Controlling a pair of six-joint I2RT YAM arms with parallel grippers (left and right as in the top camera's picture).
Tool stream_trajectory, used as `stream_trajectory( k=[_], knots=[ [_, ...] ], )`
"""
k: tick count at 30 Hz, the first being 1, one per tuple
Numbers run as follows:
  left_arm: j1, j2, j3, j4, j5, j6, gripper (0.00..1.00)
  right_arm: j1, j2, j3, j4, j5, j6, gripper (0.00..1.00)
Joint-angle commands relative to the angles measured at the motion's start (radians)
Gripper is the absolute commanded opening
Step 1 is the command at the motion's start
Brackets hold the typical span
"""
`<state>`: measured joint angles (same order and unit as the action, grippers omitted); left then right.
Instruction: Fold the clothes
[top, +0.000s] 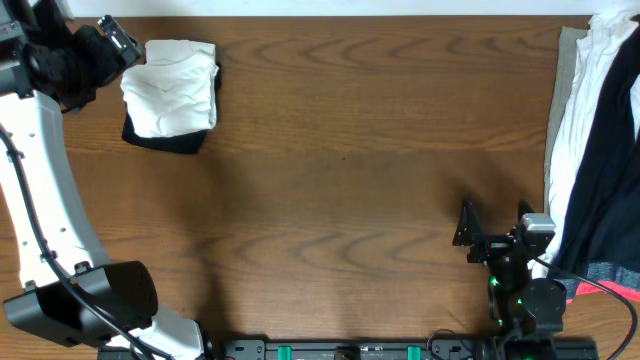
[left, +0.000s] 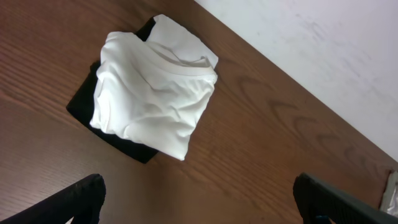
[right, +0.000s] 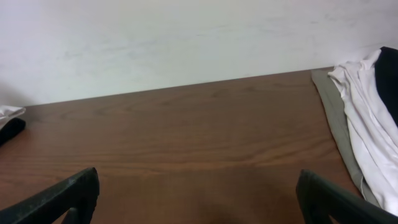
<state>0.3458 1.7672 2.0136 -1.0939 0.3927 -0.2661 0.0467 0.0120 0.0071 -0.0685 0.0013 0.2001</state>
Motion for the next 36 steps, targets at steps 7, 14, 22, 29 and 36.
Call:
stream_trajectory(
  k=[7,14,22,29,36],
  knots=[
    [0.003,0.003,-0.005,-0.002,-0.002,-0.005,0.98,0.005,-0.006,-0.002,-0.004,0.017,-0.006,0.99],
    [-0.01,-0.122,-0.005,-0.002,-0.002,-0.005,0.98,0.005,-0.006,-0.002,-0.004,0.018,-0.007,0.99],
    [-0.151,-0.342,-0.038,-0.001,-0.002,-0.005,0.98,0.005,-0.006,-0.002,-0.004,0.017,-0.007,0.99],
    [-0.307,-0.531,-0.179,-0.001,-0.002,-0.005,0.98,0.005,-0.006,-0.002,-0.004,0.018,-0.007,0.99],
    [-0.343,-0.754,-0.545,-0.002,-0.002,-0.005,0.98,0.005,-0.006,-0.002,-0.004,0.017,-0.007,0.99]
  ],
)
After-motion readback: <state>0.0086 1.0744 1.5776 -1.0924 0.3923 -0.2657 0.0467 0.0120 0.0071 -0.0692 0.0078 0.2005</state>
